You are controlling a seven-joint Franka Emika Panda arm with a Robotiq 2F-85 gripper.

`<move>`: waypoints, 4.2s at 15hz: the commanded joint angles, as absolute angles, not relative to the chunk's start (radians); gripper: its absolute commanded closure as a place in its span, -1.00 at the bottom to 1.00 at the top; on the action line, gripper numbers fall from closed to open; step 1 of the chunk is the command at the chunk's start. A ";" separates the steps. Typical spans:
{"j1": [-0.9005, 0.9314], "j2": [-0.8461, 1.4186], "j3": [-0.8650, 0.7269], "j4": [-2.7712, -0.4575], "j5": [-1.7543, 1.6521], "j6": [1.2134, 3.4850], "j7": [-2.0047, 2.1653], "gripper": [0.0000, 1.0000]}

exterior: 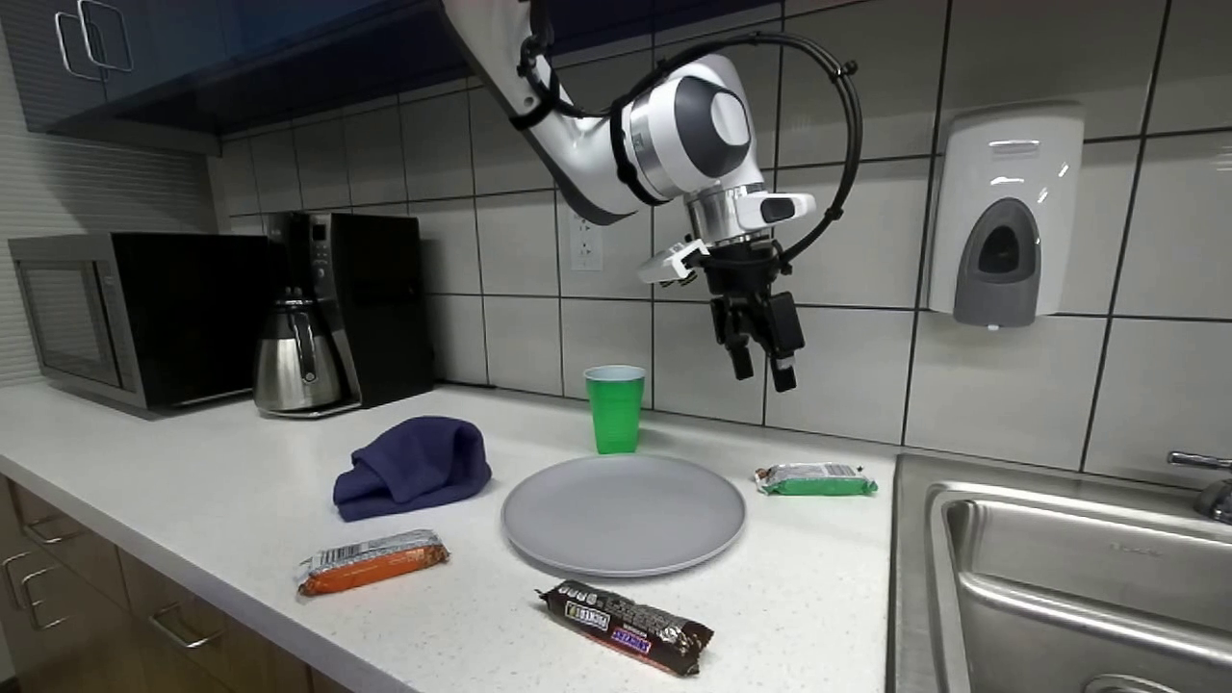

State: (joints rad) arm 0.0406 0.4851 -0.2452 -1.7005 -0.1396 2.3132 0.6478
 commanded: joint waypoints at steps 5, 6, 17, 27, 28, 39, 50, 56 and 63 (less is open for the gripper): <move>0.030 0.484 -0.233 -1.697 -0.146 2.309 0.650 -1.00; 0.030 0.484 -0.233 -1.697 -0.146 2.309 0.650 -1.00; 0.008 0.560 -0.233 -1.623 -0.094 2.297 0.685 -1.00; -0.037 0.684 -0.226 -1.493 0.025 2.287 0.706 -1.00; -0.040 0.695 -0.227 -1.482 0.032 2.286 0.705 -1.00; -0.043 0.801 -0.247 -1.402 0.030 2.300 0.739 -1.00; -0.048 0.853 -0.250 -1.362 0.030 2.293 0.761 -0.31; -0.051 0.858 -0.258 -1.358 0.028 2.291 0.760 0.64; -0.051 0.797 -0.267 -1.401 0.016 2.303 0.729 0.72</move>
